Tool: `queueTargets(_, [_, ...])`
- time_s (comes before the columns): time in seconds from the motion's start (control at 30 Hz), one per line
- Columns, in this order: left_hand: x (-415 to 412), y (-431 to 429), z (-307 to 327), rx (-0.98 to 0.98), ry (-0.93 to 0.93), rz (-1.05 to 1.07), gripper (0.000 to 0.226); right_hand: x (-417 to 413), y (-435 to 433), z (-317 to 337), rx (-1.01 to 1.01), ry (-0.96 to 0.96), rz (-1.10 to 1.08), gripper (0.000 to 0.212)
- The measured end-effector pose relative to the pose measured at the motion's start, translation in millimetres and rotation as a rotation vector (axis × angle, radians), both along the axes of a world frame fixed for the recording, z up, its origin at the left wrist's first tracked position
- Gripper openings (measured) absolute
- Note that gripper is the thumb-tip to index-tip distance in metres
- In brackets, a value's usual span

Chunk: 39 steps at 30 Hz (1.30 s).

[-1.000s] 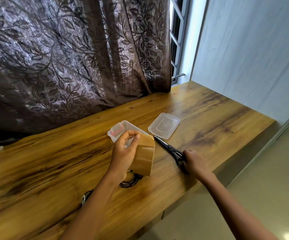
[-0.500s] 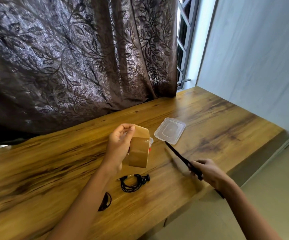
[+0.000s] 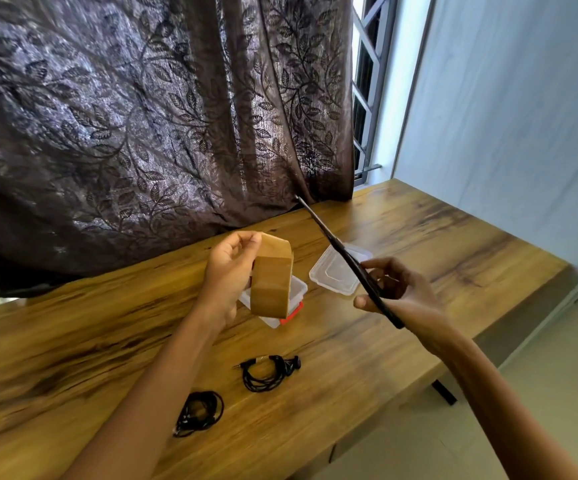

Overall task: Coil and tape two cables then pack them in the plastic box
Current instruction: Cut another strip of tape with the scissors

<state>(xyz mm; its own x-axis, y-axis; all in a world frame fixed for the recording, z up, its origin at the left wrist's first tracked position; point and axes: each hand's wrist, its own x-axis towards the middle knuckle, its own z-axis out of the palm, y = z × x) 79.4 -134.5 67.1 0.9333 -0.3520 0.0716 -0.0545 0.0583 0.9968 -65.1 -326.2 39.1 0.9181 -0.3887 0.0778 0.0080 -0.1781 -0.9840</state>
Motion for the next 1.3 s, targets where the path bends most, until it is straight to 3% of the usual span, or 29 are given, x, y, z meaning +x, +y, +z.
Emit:
queueTargets(0.17, [7.7, 4.8, 13.6, -0.022, -0.007, 0.014, 0.017, 0.1, -3.3, 19.5, -0.325, -0.027, 0.154, 0.067])
queueTargets(0.27, [13.0, 10.1, 21.7, -0.037, -0.029, 0.007, 0.017, 1.6, -10.3, 25.6, -0.421, 0.012, 0.183, 0.066])
queueTargets(0.8, [8.8, 19.6, 35.3, 0.101, 0.015, -0.197, 0.020, 15.7, -14.2, 58.6, -0.559, 0.078, 0.373, 0.070])
queueTargets(1.1, [6.9, 20.2, 33.2, 0.115, 0.006, -0.206, 0.019, 12.1, -10.9, 60.3, -0.632, 0.073, 0.358, 0.067])
queueTargets(1.3, [5.1, 20.9, 32.0, 0.105, 0.011, -0.197, 0.020, 8.8, -4.5, 61.7, -0.726, -0.036, 0.292, 0.061])
